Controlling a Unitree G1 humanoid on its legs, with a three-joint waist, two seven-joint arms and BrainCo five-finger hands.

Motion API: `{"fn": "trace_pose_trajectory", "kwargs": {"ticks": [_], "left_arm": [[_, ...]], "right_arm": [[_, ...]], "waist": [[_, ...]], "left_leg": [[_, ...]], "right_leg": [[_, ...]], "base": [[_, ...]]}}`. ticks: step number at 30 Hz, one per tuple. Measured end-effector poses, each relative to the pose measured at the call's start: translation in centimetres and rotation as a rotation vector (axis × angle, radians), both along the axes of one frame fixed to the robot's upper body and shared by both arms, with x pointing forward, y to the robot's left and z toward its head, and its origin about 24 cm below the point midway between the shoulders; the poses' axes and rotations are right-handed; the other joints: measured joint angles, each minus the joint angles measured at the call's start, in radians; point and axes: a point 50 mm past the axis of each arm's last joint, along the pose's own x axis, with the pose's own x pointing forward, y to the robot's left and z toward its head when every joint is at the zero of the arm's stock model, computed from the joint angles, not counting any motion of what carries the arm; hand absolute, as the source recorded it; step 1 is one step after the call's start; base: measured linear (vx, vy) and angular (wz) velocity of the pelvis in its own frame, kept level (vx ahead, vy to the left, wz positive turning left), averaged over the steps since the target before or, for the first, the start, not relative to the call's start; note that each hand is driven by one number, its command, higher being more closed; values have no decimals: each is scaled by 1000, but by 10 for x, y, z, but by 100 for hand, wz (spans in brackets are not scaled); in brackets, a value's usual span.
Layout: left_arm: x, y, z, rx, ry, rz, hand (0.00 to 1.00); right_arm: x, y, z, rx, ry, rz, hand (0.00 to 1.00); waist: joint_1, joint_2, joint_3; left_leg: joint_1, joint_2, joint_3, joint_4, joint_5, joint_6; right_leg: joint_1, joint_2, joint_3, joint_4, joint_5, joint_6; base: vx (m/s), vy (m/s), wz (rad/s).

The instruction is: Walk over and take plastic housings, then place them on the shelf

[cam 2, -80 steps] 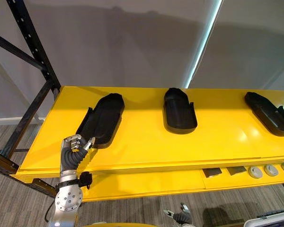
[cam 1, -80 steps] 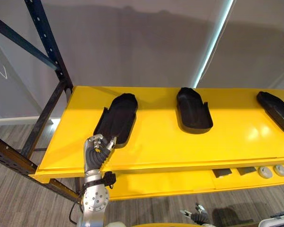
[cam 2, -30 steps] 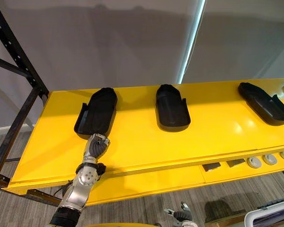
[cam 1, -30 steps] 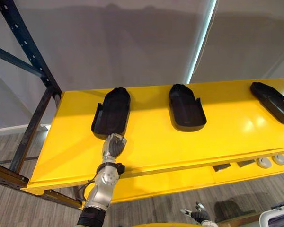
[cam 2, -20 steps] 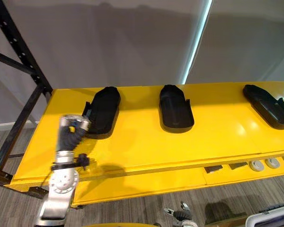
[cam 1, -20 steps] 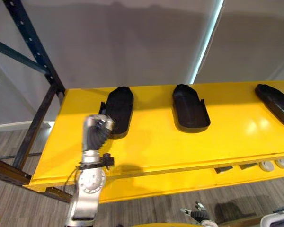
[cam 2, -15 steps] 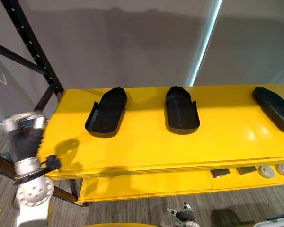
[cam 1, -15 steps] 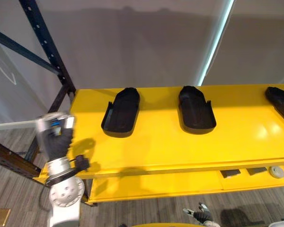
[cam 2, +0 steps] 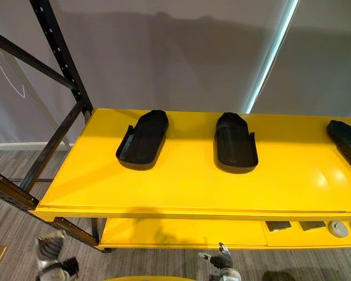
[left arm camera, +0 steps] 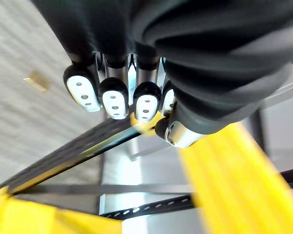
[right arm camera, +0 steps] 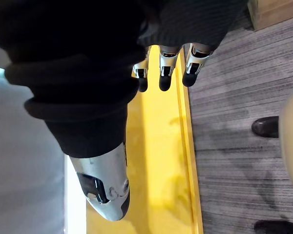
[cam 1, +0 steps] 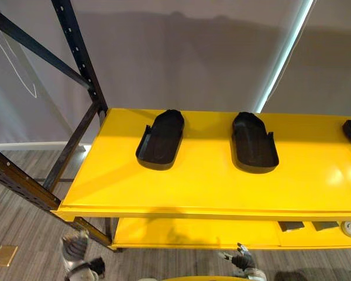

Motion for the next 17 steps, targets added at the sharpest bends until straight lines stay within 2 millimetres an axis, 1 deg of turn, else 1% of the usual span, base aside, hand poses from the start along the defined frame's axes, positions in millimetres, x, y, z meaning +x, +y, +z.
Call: {"fn": "trace_pose_trajectory", "kwargs": {"ticks": [1, 2, 5, 12, 13, 17], "left_arm": [[-8, -6, -16, -57, 68, 8, 0], [-14, -11, -28, -105, 115, 15, 0], [-20, -23, -45, -190, 182, 16, 0], [-20, -41, -62, -268, 255, -22, 0], [-17, -43, -62, -274, 250, -36, 0], [-15, -48, -65, -287, 266, -69, 0]], "right_arm": [[-1, 0, 0, 2, 3, 1, 0], [-1, 1, 0, 4, 3, 0, 0], [-1, 0, 0, 4, 4, -4, 0], [-4, -5, -2, -5, 17, -30, 0], [-6, -7, -2, -6, 23, -36, 0], [-10, -13, -4, -23, 46, -62, 0]], "waist": [[-1, 0, 0], [0, -3, -2], [-1, -2, -2], [-2, 6, -4], [-2, 7, -4], [-2, 12, -6]], "left_leg": [[2, -1, 2, -2, 0, 0], [4, 0, 4, -4, 0, 0], [7, -1, 7, -10, 0, 0], [22, -11, 12, -47, 6, -5], [24, -13, 13, -51, 6, -5], [43, -20, 26, -74, 9, -5]], "right_leg": [[-4, -1, 0, 1, -1, 0], [-5, -1, 0, 1, -2, -1], [-9, -1, 1, 8, -8, -2], [-10, 3, 7, -1, -11, 0], [-10, 4, 9, -4, -11, 0], [-5, 1, 18, -9, -11, 1]], "base": [[-28, 9, -3], [-35, 2, -3], [0, 0, 0], [25, 0, -3], [66, -7, -5], [73, 17, -10]]}}
